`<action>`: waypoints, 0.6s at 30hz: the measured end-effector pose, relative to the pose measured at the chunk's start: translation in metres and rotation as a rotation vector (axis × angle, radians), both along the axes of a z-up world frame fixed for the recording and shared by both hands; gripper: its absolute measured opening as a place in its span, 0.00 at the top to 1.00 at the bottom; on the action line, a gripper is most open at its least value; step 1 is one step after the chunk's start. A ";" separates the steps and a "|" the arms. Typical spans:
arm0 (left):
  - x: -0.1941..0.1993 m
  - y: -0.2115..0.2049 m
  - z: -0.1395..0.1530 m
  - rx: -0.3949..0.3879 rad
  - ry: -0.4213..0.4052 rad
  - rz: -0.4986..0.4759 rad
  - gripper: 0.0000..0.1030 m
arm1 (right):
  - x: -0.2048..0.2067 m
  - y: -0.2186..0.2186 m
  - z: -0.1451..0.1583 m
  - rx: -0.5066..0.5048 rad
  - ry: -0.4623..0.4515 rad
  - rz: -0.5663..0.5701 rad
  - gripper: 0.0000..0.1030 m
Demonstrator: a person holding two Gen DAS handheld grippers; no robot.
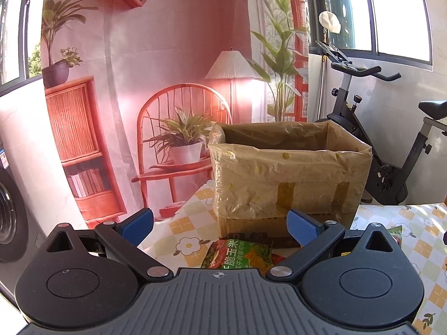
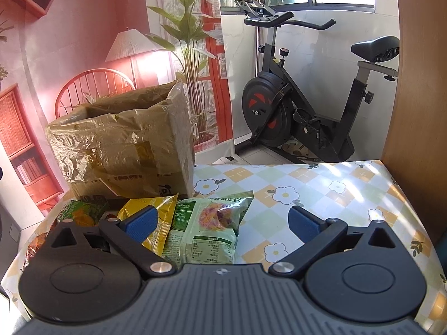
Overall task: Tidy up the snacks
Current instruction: 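Move both tools down toward the snack bags in front of the box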
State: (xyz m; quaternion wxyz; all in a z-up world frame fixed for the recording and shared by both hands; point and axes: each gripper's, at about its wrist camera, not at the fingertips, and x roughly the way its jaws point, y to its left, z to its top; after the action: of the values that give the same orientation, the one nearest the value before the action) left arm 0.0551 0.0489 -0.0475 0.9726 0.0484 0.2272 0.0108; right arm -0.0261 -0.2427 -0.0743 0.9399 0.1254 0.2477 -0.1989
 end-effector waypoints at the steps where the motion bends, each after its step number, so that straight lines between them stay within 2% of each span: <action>1: 0.002 0.002 -0.002 -0.001 0.004 0.002 0.01 | 0.002 0.000 -0.002 0.000 0.005 0.003 0.02; 18: 0.016 0.011 -0.026 0.001 0.042 0.004 0.01 | 0.017 -0.005 -0.028 0.008 0.055 0.015 0.05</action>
State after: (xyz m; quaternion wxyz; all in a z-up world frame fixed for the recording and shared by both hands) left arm 0.0709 0.0603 -0.0733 0.9675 0.0488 0.2477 0.0117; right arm -0.0095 -0.2478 -0.1026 0.9338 0.1216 0.2750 -0.1941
